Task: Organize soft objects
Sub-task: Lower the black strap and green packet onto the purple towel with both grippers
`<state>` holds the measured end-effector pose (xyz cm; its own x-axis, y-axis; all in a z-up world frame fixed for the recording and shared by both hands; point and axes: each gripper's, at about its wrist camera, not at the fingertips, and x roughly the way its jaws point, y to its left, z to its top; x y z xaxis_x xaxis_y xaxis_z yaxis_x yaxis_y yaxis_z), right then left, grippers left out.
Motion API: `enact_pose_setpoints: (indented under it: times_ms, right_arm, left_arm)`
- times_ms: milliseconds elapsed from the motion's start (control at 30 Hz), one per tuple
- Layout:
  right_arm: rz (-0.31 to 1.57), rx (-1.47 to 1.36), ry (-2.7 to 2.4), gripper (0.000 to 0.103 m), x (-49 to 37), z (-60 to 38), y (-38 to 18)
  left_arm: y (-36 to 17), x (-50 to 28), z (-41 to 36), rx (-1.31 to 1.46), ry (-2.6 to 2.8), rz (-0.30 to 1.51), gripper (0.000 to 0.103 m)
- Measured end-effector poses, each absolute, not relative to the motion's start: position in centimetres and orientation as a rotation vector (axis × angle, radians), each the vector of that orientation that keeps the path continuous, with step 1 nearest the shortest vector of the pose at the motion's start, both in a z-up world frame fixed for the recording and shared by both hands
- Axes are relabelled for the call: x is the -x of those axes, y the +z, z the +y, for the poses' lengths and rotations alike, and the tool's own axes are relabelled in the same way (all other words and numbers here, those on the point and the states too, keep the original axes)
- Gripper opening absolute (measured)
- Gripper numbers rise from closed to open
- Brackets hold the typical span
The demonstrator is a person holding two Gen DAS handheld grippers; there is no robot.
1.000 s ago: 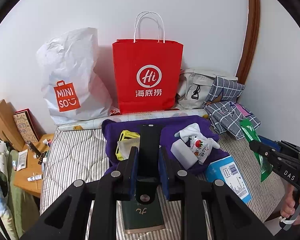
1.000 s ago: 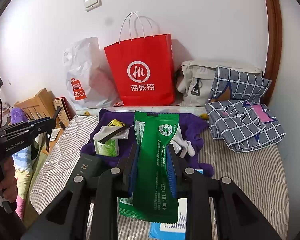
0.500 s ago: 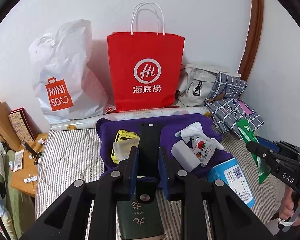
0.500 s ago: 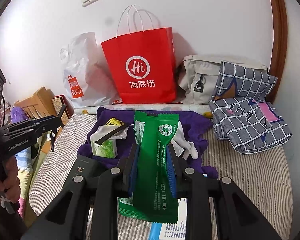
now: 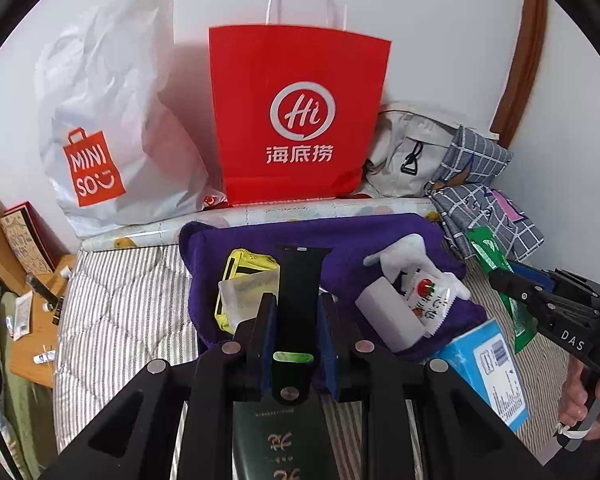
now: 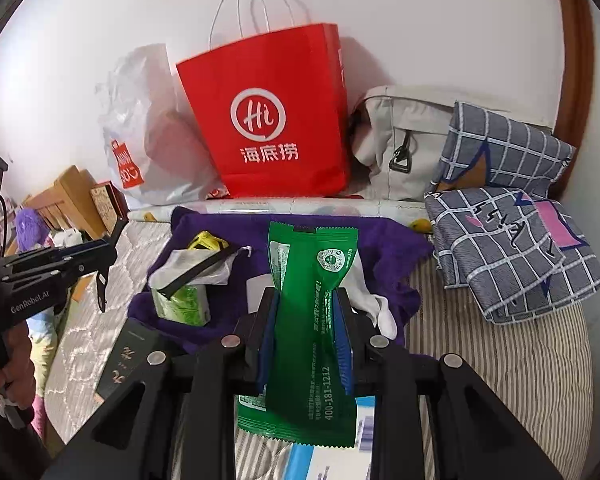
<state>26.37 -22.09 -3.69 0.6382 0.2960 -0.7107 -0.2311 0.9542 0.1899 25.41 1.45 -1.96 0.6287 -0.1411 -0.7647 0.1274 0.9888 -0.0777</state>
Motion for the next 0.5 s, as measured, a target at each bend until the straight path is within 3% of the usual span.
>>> enact_pose_setpoints:
  times_ms: [500]
  right_arm:
    - [0.891, -0.031, 0.328, 0.027, -31.4, -19.4, -7.1]
  left_arm:
    - [-5.7, -30.7, 2.7, 0.076, -0.130, 0.944, 0.020]
